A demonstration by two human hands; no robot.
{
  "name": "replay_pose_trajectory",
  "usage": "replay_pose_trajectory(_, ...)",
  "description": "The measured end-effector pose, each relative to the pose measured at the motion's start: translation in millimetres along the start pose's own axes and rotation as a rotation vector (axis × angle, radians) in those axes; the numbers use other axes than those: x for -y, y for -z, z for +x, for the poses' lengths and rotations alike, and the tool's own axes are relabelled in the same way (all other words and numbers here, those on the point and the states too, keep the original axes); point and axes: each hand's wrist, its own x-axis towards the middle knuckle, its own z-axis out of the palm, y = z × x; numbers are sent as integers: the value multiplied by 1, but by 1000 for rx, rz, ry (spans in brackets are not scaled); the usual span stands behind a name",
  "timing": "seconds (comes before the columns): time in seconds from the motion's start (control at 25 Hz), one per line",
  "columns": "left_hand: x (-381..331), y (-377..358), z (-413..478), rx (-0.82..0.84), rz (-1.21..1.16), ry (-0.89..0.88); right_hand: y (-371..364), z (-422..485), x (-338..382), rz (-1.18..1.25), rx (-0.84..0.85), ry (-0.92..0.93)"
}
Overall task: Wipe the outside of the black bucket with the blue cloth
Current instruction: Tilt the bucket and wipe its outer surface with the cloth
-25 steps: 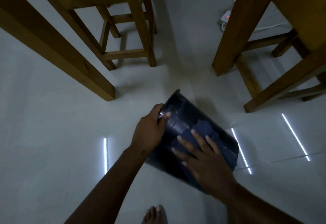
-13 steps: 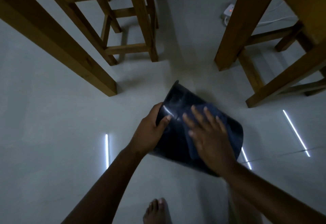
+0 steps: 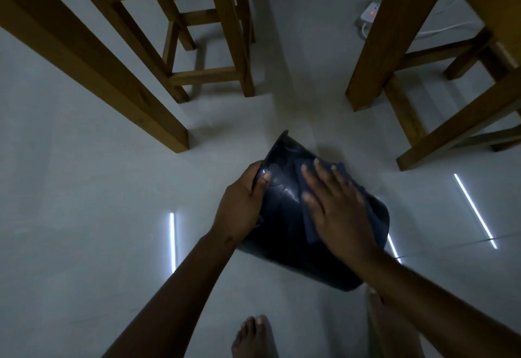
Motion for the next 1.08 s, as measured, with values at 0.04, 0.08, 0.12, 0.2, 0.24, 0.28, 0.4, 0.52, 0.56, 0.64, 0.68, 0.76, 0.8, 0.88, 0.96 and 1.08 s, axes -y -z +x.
replay_pose_trajectory(0.04,-1,0,-1,-11,11,-4,4,13,-7,92,8,-108)
replay_pose_trajectory(0.08,-2,-1,0,-26,37,-11,5,14,-9,128,18,-156)
replay_pose_trajectory(0.12,-3,-2,2,-42,70,-18,3,4,-6,90,18,-135)
replay_pose_trajectory(0.2,-4,0,8,-65,106,-47,-9,-38,12,-83,42,62)
replay_pose_trajectory(0.24,-2,1,8,-63,92,-73,-13,-60,21,-133,51,187)
replay_pose_trajectory(0.28,2,2,7,-54,61,-94,-17,-74,24,-165,58,277)
replay_pose_trajectory(0.4,17,3,-5,2,-1,-50,-15,-44,8,-182,-3,305)
replay_pose_trajectory(0.52,16,-4,-5,-70,-8,-22,5,5,-6,7,-10,-18)
replay_pose_trajectory(0.56,12,-5,-1,-101,6,-29,5,5,-5,21,-29,-56)
replay_pose_trajectory(0.64,7,-7,4,-137,41,-45,-7,-20,4,-99,-32,53)
replay_pose_trajectory(0.68,7,-7,5,-141,53,-53,-16,-39,8,-177,-7,171)
replay_pose_trajectory(0.76,10,-7,7,-140,48,-68,-28,-61,6,-299,37,393)
replay_pose_trajectory(0.8,11,-8,6,-142,29,-79,-30,-61,-1,-327,46,456)
replay_pose_trajectory(0.88,9,-10,4,-161,-44,-102,-23,-47,-12,-283,13,450)
replay_pose_trajectory(0.96,4,-12,0,-208,-102,-86,-10,-31,-14,-85,-51,321)
replay_pose_trajectory(1.08,-11,-13,-5,-283,-81,-62,9,-14,-7,389,-132,107)
